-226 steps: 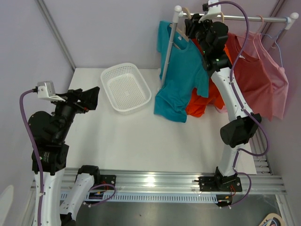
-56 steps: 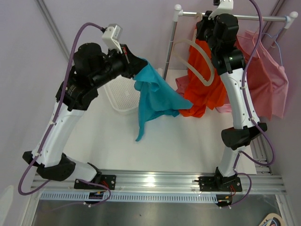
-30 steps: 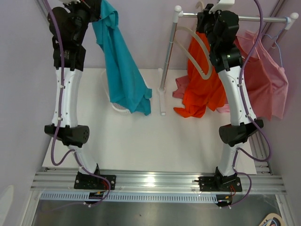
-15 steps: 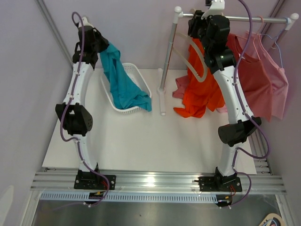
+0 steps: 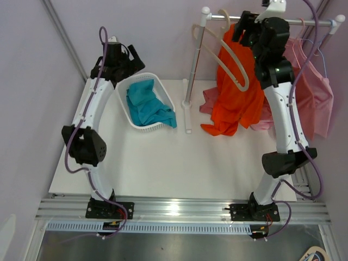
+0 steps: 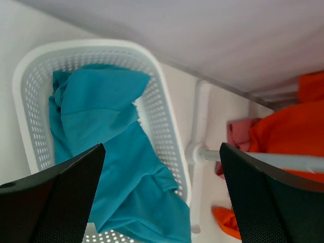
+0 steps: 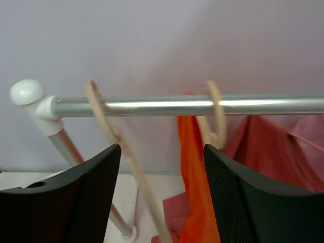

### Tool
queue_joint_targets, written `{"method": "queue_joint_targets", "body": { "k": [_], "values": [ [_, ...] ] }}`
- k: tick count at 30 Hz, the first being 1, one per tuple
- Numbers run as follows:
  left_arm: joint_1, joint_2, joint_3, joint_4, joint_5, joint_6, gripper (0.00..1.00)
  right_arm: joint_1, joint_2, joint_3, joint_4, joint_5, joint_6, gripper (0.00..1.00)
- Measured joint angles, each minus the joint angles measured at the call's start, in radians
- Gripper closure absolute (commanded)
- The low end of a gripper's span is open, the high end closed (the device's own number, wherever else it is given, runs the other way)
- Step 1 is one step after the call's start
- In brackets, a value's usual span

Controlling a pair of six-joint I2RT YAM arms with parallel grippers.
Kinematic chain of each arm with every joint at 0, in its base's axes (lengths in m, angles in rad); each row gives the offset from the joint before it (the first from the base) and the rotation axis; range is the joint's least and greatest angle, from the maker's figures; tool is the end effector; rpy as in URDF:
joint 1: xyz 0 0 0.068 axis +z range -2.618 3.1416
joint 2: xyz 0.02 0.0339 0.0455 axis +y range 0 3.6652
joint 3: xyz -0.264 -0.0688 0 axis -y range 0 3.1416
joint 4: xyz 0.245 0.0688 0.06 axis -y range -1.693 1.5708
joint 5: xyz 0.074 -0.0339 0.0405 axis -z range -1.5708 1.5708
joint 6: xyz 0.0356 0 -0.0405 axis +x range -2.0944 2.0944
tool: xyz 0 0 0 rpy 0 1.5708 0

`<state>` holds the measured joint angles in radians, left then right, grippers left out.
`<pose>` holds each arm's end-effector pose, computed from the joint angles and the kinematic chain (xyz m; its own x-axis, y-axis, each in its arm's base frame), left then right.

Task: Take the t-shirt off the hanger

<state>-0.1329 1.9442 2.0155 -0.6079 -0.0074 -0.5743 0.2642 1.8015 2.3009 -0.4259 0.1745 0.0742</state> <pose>0.4467 -0.0594 0.3806 -0.4940 -0.4820 -0.7236 -0.1693 0.8697 -0.4637 0.3641 0.0921 0.5485 0.0640 0.0929 -0.9936 -0.0950 0.9917 0.0866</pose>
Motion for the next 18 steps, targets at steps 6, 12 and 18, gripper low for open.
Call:
{"method": "queue_joint_targets", "body": {
  "k": [6, 12, 18],
  "values": [
    [-0.106, -0.265, -0.022, 0.025, -0.056, 0.06, 0.0, -0.116, -0.07, 0.004, -0.051, -0.003, 0.021, 0.45],
    [-0.224, -0.43, -0.055, 0.088, -0.121, 0.114, 0.01, -0.181, -0.03, 0.058, -0.106, -0.048, 0.031, 0.47],
    [-0.282, -0.427, -0.104, 0.111, -0.146, 0.158, 0.0, -0.185, 0.035, 0.061, -0.124, -0.098, 0.031, 0.49]
  ]
}}
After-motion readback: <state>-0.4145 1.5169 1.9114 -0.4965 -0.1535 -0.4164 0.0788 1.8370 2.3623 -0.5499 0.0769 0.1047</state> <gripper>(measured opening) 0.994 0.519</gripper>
